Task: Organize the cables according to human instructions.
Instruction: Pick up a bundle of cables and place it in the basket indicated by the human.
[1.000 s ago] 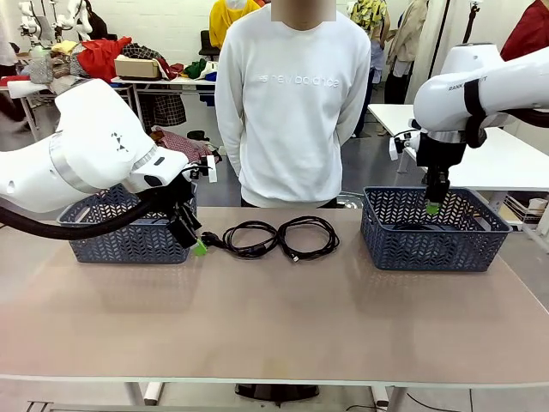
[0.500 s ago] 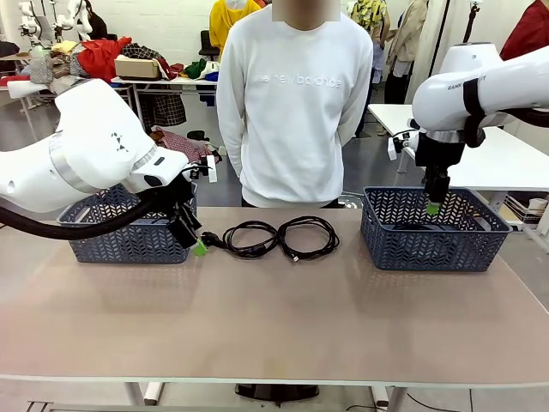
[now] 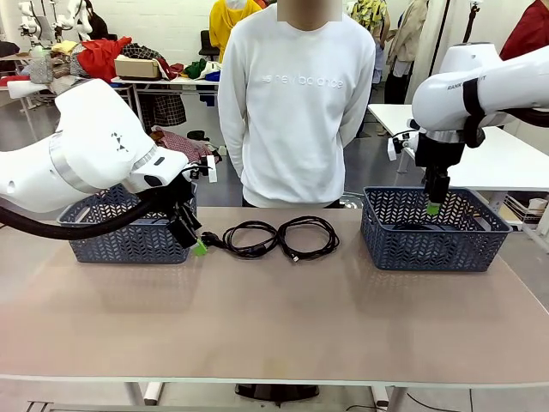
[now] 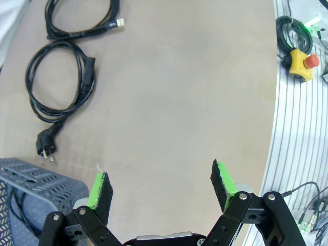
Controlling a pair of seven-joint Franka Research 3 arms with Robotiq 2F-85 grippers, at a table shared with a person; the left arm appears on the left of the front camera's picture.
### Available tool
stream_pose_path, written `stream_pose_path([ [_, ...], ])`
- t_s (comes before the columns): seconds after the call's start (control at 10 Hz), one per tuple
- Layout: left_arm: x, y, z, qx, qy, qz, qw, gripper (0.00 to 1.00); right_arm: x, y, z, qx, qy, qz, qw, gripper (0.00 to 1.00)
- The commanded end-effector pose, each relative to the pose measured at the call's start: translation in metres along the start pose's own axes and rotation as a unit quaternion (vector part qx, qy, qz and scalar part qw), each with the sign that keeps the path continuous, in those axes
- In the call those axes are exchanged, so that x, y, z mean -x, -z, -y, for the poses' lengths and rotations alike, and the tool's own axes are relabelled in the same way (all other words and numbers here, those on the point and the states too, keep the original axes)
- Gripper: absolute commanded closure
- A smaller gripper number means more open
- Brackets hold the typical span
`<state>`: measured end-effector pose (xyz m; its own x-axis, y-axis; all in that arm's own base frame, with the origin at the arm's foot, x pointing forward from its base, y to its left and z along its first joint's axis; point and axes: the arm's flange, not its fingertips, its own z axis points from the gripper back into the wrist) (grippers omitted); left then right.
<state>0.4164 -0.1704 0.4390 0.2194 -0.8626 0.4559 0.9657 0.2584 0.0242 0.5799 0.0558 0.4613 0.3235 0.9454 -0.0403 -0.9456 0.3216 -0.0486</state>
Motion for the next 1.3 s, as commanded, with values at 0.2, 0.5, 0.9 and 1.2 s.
stream_pose_path([
  [0.2, 0.001, -0.002, -0.001, -0.002, -0.001, 0.001, 1.000, 0.00, 0.000, 0.000, 0.000, 0.000, 0.000, 0.000, 1.000, 0.00],
  [0.5, 0.001, -0.002, -0.001, -0.002, -0.001, 0.001, 1.000, 0.00, -0.014, -0.022, -0.039, -0.013, 0.086, 0.066, 0.994, 0.00],
  [0.9, 0.001, -0.002, -0.001, -0.002, -0.001, 0.001, 1.000, 0.00, -0.036, -0.029, -0.110, -0.012, 0.114, 0.119, 0.986, 0.00],
  [1.2, 0.001, -0.002, -0.001, -0.002, -0.001, 0.001, 1.000, 0.00, -0.050, -0.019, -0.156, -0.014, 0.094, 0.164, 0.982, 0.00],
])
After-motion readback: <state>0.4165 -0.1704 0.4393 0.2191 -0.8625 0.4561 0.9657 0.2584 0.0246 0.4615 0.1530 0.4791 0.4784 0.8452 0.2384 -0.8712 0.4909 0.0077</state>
